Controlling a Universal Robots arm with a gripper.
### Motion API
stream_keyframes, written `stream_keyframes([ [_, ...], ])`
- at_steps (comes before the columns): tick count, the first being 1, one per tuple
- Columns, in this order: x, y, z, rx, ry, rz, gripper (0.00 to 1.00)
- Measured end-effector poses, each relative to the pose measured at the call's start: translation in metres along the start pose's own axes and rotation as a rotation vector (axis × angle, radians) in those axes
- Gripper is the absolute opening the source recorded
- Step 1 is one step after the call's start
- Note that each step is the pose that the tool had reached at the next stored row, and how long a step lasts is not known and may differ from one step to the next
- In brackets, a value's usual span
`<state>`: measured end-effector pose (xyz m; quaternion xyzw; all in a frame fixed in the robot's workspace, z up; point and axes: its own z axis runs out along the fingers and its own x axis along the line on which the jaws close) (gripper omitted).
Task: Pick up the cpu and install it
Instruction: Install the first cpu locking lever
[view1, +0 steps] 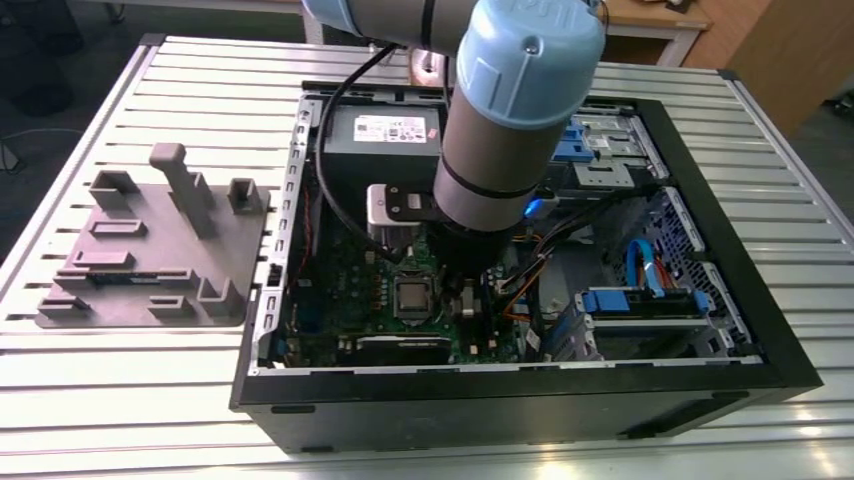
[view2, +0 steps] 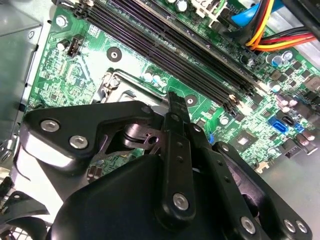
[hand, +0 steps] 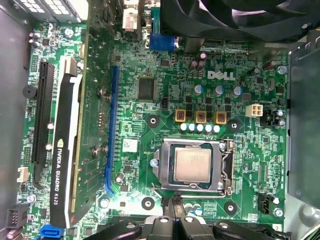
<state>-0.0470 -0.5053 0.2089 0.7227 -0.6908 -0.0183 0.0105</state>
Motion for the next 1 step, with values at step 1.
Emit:
stream_keyframes([
  [1,0.0000,0.0000,-0.0001,0.0000,0.0000,0.000,0.10],
])
